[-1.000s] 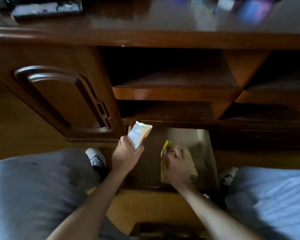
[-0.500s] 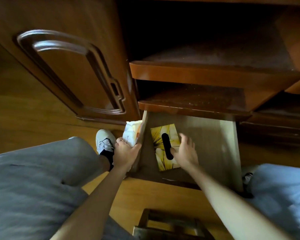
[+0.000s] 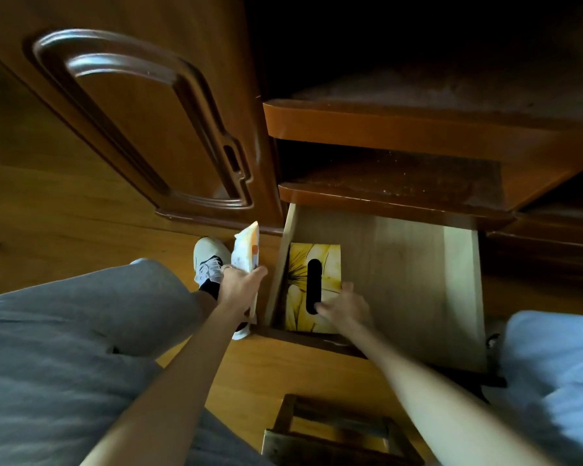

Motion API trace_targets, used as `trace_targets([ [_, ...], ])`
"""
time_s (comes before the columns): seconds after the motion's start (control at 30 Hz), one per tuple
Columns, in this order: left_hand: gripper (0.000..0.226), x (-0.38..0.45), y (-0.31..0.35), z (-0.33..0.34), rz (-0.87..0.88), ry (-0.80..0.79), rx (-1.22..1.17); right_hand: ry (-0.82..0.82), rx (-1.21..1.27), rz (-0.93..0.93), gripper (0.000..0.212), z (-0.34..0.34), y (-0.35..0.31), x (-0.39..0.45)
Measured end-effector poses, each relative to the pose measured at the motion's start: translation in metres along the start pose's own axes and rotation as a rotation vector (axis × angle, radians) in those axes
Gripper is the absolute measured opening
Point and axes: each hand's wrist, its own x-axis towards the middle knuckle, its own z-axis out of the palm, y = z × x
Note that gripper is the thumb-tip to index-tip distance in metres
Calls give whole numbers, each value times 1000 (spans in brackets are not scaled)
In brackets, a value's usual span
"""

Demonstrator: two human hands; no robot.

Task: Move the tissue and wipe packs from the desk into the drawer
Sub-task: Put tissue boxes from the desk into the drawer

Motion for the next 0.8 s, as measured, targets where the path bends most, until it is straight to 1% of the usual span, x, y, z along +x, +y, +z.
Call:
trace_targets([
  [0.07, 58, -1, 0, 4, 10, -36, 6, -70, -6, 11, 80, -2, -3, 1],
  [0.17, 59, -5, 3, 4, 37, -60, 40, -99, -7, -17, 82, 3, -5, -6],
  [0.2, 60, -6, 4, 4, 46, -69, 45, -110, -13, -50, 79, 3, -3, -9],
  [0.23, 60, -8, 5, 4, 55, -81, 49, -135, -3, -88, 71, 1, 2, -9],
  [0.27, 61, -10, 6, 5, 61, -95, 54, -175, 24, -119, 58, -3, 8, -8],
  [0.3, 62, -12, 6, 7, 64, -108, 60, -218, 53, -126, 48, -10, 12, -7],
  [0.33, 62, -14, 5, 8, 65, -123, 64, -230, 72, -116, 45, -18, 12, -7],
  [0.37, 64, -16, 4, 9, 75, -137, 72, -181, 89, -99, 48, -24, 9, -6],
  [0.4, 66, -19, 5, 9, 103, -141, 91, -72, 97, -70, 53, -28, 2, -4],
  [0.43, 70, -21, 5, 10, 151, -130, 127, 71, 103, -35, 62, -29, -5, -4],
  [0.47, 75, -23, 6, 10, 215, -109, 183, 159, 111, -29, 71, -27, -12, -4],
  [0.5, 83, -26, 9, 10, 281, -86, 253, 155, 122, -66, 79, -24, -18, -7],
  [0.57, 101, -33, 17, 12, 374, -71, 402, -37, 194, -138, 92, -15, -18, -9],
  [0.6, 107, -37, 20, 13, 395, -86, 448, -127, 238, -132, 95, -16, -14, -9],
  [0.63, 112, -40, 22, 15, 401, -114, 467, -168, 273, -127, 92, -19, -8, -8],
  [0.7, 122, -44, 24, 19, 386, -162, 469, -128, 331, -129, 72, -31, -2, -7],
  [0.73, 128, -46, 24, 21, 386, -157, 480, -81, 422, -95, 60, -37, -1, -8],
  [0.8, 136, -51, 26, 26, 438, -116, 539, -45, 717, -6, 44, -49, -6, -14],
])
